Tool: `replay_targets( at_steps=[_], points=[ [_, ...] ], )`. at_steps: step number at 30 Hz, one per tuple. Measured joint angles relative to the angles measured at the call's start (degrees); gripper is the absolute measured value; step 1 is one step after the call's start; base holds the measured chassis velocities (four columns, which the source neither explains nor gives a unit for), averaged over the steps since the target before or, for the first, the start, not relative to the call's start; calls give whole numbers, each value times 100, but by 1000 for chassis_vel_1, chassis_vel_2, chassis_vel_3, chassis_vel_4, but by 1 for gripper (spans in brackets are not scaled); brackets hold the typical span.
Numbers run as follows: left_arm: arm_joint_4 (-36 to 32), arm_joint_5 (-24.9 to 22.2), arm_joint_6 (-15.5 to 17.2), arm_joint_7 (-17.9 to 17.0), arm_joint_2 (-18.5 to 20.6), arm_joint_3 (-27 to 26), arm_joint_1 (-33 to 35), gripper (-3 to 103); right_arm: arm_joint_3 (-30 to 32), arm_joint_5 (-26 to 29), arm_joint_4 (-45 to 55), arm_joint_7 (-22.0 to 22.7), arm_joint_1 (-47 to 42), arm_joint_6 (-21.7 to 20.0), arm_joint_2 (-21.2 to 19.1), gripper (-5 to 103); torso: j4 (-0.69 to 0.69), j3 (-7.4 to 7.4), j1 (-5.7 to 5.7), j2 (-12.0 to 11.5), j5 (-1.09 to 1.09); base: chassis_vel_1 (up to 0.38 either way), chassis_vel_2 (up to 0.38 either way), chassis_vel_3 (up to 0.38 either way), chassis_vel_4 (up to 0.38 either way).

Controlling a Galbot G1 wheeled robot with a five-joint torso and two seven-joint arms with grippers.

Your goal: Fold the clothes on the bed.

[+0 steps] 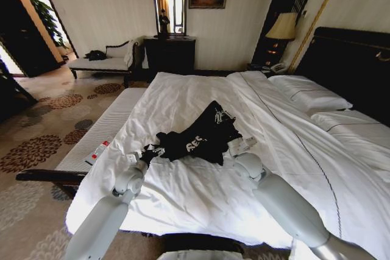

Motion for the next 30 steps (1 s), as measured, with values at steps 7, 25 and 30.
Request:
replay_targets(
  at_steps=[7,25,30],
  points=[
    [362,-77,6,0,-253,106,-239,100,11,-69,-19,-1,-100,-21,14,0,-1,0,0,0,0,0,0,0,0],
    [179,-382,249,-180,-448,226,-505,100,69,-257,-34,-12,-301,-22,56,0,0,0,0,0,0,0,0,0,0],
    [551,-395,252,-186,-517,296,-663,100,85,-279,-43,-13,-322,-22,63,0,-1,0,0,0,0,0,0,0,0]
  ],
)
